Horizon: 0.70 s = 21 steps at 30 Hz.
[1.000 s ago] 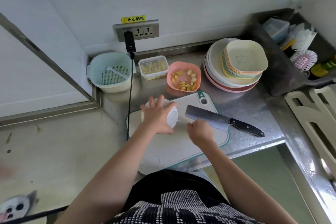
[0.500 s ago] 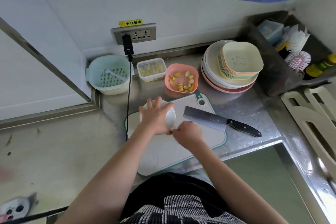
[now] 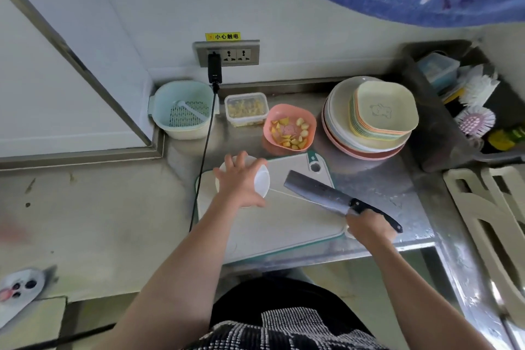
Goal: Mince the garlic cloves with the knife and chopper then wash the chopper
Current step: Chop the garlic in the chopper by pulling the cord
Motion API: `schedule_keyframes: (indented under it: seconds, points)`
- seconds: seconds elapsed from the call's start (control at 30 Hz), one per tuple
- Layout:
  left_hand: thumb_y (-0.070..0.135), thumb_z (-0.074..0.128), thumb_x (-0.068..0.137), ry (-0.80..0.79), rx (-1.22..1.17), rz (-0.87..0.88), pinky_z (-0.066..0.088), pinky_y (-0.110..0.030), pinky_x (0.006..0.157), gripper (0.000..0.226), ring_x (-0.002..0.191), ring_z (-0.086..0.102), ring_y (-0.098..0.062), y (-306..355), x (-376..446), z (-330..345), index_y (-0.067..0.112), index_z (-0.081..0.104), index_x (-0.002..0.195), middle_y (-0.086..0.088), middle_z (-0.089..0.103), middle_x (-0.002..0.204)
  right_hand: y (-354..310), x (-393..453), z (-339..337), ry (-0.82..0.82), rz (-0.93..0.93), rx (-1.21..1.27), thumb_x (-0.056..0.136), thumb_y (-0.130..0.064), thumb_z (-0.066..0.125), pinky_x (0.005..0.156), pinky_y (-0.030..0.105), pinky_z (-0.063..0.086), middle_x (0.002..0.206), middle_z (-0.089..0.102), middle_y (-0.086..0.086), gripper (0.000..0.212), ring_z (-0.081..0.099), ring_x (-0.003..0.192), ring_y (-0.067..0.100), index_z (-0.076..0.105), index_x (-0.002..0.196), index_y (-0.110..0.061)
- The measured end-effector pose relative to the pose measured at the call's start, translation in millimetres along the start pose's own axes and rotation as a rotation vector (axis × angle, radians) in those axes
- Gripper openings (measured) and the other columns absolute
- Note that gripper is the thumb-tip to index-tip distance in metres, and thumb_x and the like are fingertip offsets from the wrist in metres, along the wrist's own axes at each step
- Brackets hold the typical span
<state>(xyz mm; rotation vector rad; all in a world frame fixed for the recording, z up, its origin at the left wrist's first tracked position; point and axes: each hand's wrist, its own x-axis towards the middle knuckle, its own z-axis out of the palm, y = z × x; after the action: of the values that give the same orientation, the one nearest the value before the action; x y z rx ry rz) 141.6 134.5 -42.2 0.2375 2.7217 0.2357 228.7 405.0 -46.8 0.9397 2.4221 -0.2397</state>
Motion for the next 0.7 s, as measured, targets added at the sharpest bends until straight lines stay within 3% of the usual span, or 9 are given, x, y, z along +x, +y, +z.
schedule_keyframes:
  seconds: [0.1,0.2,0.33,0.43,0.5,0.63,0.7]
  points:
    - [0.045,0.079,0.046,0.014,-0.024,-0.044,0.031,-0.052,0.095,0.092,0.129,0.017,-0.034,5,-1,1,0.048,0.03,0.124,0.0,0.02,0.14,38,11,-15,-0.004,0.066,-0.001,0.082,-0.029,0.05,0.072,0.03,0.044,0.081,0.06,0.006,0.024,0.059,0.081,0.027,0.061,0.095,-0.012]
    - [0.045,0.079,0.048,0.005,-0.023,-0.072,0.031,-0.054,0.097,0.093,0.131,0.015,-0.035,9,-2,3,0.048,0.029,0.127,-0.001,0.017,0.142,41,19,-19,0.032,-0.023,-0.019,0.085,-0.032,0.046,0.073,0.031,0.049,0.084,0.062,0.009,0.031,0.061,0.08,0.029,0.063,0.099,-0.009]
    - [0.047,0.078,0.051,0.002,0.049,-0.08,0.029,-0.056,0.1,0.096,0.133,0.013,-0.038,17,-5,0,0.046,0.026,0.132,-0.004,0.013,0.145,-10,8,-12,-0.004,-0.416,0.036,0.087,-0.024,0.045,0.076,0.038,0.047,0.105,0.061,0.015,0.027,0.058,0.096,0.035,0.045,0.111,-0.01]
    - [0.046,0.077,0.053,0.142,0.291,0.057,0.027,-0.056,0.098,0.096,0.132,0.014,-0.04,40,-18,14,0.043,0.026,0.134,-0.006,0.011,0.145,-57,-14,-12,0.081,-0.813,0.016,0.083,-0.008,0.046,0.086,0.041,0.042,0.117,0.052,0.009,0.03,0.043,0.109,0.031,0.042,0.112,-0.013]
    - [0.045,0.079,0.046,0.25,0.27,0.042,0.029,-0.055,0.094,0.093,0.128,0.019,-0.039,54,-25,27,0.042,0.036,0.128,-0.006,0.018,0.142,-81,-27,-14,0.168,-0.987,-0.108,0.081,-0.006,0.047,0.088,0.04,0.039,0.121,0.049,0.005,0.038,0.041,0.113,0.029,0.043,0.118,-0.014]
    - [0.053,0.068,0.055,0.227,0.176,-0.071,0.028,-0.05,0.094,0.082,0.128,0.017,-0.037,62,-32,31,0.043,0.029,0.127,-0.003,0.013,0.141,-96,-30,-8,0.054,-1.021,-0.115,0.083,-0.009,0.047,0.076,0.038,0.042,0.113,0.055,0.01,0.044,0.049,0.107,0.032,0.036,0.125,-0.016]
    - [0.052,0.072,0.044,0.267,0.178,-0.099,0.034,-0.05,0.086,0.083,0.12,0.027,-0.037,63,-36,30,0.039,0.038,0.119,-0.006,0.025,0.135,-93,-25,-3,0.067,-1.027,-0.126,0.085,-0.011,0.045,0.069,0.036,0.043,0.111,0.056,0.012,0.052,0.052,0.103,0.033,0.03,0.134,-0.017]
